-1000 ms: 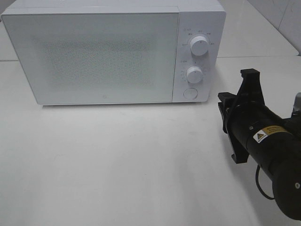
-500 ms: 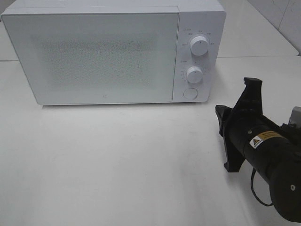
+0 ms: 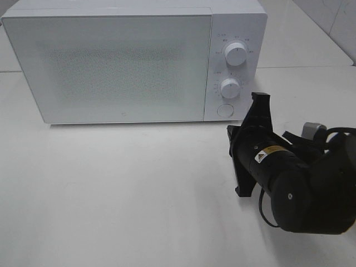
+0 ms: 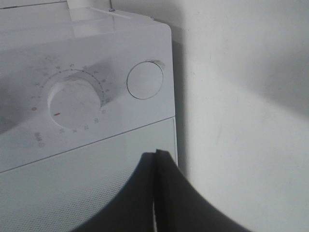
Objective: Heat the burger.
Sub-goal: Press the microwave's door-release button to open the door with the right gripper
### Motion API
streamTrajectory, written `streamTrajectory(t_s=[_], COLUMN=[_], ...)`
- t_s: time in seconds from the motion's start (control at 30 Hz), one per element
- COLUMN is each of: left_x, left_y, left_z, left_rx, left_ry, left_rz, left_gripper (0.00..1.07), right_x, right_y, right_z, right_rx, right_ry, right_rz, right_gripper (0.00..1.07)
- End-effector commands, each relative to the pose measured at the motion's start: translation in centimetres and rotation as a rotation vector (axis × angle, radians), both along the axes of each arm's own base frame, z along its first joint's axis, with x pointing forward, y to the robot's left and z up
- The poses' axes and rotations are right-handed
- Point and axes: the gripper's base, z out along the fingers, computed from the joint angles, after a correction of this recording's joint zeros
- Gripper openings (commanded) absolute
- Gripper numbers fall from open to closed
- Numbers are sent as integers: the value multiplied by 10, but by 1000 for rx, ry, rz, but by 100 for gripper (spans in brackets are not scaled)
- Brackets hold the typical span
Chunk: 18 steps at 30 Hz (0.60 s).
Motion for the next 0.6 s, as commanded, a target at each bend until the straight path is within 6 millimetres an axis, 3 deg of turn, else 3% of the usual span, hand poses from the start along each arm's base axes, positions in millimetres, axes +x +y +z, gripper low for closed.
streamTrajectory(t_s=[0.03, 0.6], left_x=[-3, -3], left_y=[0, 0], left_z=[1, 1], left_rx=[0, 0], left_ry=[-40, -40], left_rz=[2, 2], left_gripper=[98, 98], right_x=[11, 62], right_y=[6, 11], right_z=[-4, -7], right_rx=[-13, -85], right_ry=[15, 4], right_rz=[11, -20], right_gripper=[0, 0])
